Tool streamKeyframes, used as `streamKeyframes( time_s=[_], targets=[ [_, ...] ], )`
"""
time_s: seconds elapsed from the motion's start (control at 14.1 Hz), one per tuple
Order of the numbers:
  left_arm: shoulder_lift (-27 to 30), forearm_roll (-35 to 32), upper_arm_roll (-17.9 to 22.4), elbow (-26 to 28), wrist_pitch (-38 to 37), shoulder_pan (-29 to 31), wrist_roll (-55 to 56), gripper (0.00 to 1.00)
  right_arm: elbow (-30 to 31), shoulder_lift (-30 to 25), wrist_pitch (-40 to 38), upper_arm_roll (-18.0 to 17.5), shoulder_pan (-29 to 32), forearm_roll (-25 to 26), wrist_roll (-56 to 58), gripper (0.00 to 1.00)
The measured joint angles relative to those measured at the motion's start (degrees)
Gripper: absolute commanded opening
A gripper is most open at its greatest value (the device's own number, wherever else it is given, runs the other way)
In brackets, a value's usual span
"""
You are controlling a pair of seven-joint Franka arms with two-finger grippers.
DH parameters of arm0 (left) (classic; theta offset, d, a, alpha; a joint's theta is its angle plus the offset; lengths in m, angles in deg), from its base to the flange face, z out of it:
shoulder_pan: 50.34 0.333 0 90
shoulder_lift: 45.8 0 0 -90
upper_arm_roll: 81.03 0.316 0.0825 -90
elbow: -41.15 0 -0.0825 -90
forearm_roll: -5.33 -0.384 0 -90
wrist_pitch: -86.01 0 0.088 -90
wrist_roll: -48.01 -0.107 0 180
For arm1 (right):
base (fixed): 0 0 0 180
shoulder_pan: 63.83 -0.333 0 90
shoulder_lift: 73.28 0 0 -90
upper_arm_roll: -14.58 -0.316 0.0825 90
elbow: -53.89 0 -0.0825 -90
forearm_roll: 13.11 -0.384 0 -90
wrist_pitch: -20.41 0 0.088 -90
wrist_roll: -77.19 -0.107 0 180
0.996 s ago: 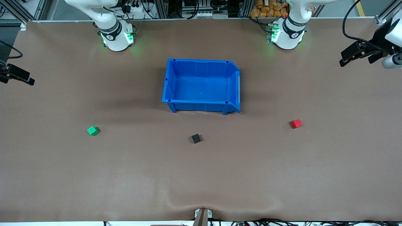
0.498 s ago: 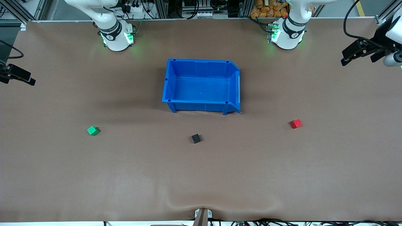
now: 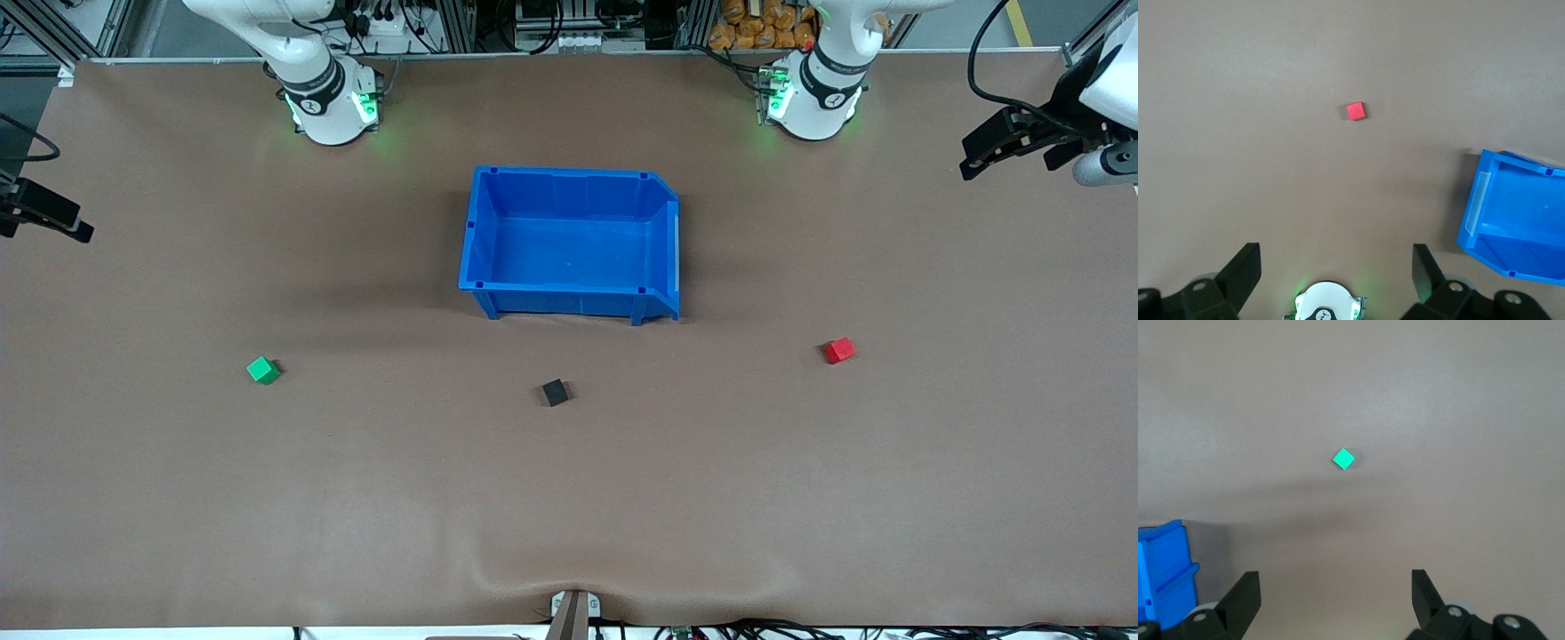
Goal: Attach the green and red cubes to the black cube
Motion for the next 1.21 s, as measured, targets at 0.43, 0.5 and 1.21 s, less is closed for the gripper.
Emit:
streamKeyframes(
  time_s=[0.43,0.5,1.21],
  targets=[
    [-0.29,0.00,0.00,0.04,-0.24,0.09,0.00,1.00,-2.63,1.67,0.30,-0.44,-0.28,-1.65,-0.03,1.00],
    [-0.29,0.00,0.01,0.04,-0.36,0.10,0.00,1.00,-2.67,2.43,0.45,-0.43,-0.27,-1.79,-0.03,1.00],
    [-0.36,0.67,0.03,0.11,-1.01,0.12,0.00,1.00,-2.44,21.00,10.61,-0.05,0.26,-2.05,2.18,1.00]
  ],
)
